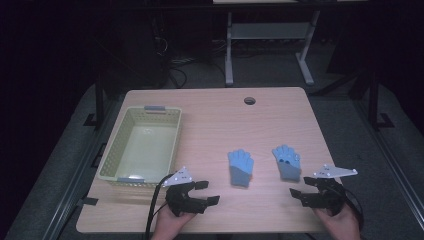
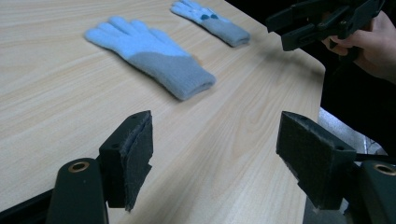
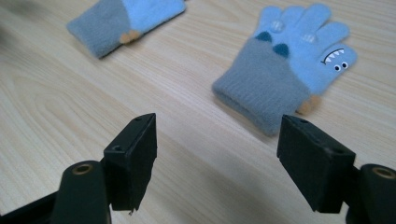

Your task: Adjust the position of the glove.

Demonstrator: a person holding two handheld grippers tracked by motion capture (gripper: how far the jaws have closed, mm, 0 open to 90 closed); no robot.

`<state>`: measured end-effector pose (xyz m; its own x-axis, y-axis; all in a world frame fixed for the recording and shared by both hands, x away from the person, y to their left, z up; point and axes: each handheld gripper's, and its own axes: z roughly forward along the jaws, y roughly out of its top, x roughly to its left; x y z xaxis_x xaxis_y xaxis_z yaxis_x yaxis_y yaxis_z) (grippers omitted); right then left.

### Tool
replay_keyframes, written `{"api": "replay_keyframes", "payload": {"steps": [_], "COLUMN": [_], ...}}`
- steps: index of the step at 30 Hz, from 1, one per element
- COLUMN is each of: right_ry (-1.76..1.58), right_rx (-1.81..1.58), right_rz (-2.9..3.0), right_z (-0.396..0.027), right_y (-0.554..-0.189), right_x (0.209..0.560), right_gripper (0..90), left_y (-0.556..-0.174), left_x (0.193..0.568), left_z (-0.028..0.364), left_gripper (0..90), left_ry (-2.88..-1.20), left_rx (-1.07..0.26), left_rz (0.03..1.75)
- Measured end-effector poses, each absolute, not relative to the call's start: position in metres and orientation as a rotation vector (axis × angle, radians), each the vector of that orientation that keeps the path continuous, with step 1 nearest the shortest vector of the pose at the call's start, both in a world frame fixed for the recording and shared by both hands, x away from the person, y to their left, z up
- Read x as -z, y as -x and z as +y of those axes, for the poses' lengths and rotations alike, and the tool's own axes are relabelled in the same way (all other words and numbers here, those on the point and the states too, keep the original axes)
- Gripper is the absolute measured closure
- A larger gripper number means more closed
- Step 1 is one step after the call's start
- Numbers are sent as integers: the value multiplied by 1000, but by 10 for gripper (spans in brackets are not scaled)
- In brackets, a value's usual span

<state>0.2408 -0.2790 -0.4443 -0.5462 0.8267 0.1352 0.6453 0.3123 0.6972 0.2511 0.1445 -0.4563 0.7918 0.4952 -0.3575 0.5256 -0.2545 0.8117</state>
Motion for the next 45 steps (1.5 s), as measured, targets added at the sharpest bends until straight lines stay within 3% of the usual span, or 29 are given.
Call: {"api": "replay_keyframes", "payload": {"steps": [26, 45], "right_ry": [-1304, -1329], "right_rx": [-1065, -996], "right_rz": [2323, 2369], "right_z": [-274, -276], "right_y": [-243, -279], "right_x": [438, 413], "right_gripper": [274, 306], "left_y": [-247, -251], "left_x": [452, 451], "left_z": [150, 149], "left_gripper": [269, 269], "left_ry": [-1870, -1871], "left_rx": [33, 26], "left_rz": [778, 771]}}
